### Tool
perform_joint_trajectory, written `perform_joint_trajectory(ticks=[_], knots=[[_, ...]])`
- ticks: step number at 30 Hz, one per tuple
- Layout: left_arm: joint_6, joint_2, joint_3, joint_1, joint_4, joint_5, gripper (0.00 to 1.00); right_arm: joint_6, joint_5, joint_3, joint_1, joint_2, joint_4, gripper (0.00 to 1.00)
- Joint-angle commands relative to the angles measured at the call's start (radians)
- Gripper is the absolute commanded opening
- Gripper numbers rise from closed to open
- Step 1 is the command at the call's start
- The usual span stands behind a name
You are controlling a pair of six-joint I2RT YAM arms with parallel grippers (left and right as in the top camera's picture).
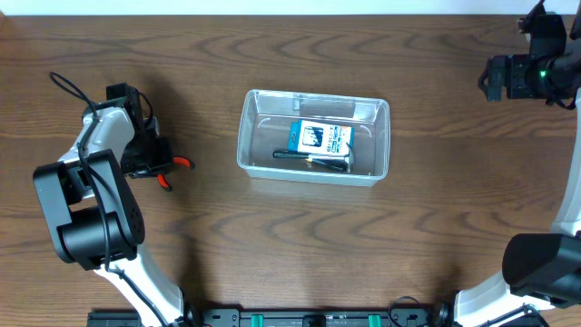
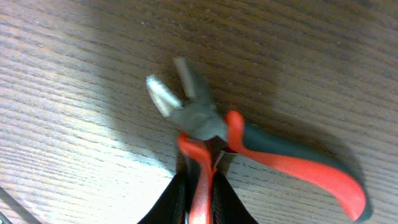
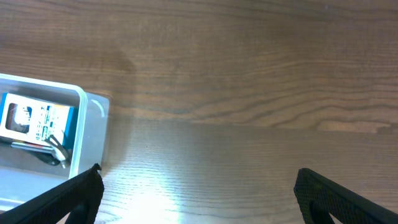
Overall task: Pack container
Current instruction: 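Carry the pliers into the container with the left gripper and release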
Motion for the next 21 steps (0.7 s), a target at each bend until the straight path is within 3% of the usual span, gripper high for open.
perform_joint_trajectory(ticks=[1,9,15,18,21], knots=[[0.007,0.085,-0.039,0.003,0.006,0.018,0.08,0.002,0.000,-0.003,-0.003,-0.008,-0.002,0.99],[-0.016,0.037,-0.023,0.003,-0.006,0.019,0.06,0.002,0.000,-0.003,-0.003,-0.008,-0.002,0.99],[-0.018,-0.137,0.071,-0.002,-0.092,0.037,0.06,0.002,0.000,-0.003,-0.003,-0.008,-0.002,0.99],[0.037,-0.261,0.125,-0.018,-0.122,0.138,0.06,0.002,-0.001,-0.003,-0.003,-0.008,-0.002,0.99],[0.188,-0.407,0.145,-0.071,-0.110,0.256,0.05,0.002,-0.001,-0.003,-0.003,-0.008,-0.002,0.99]])
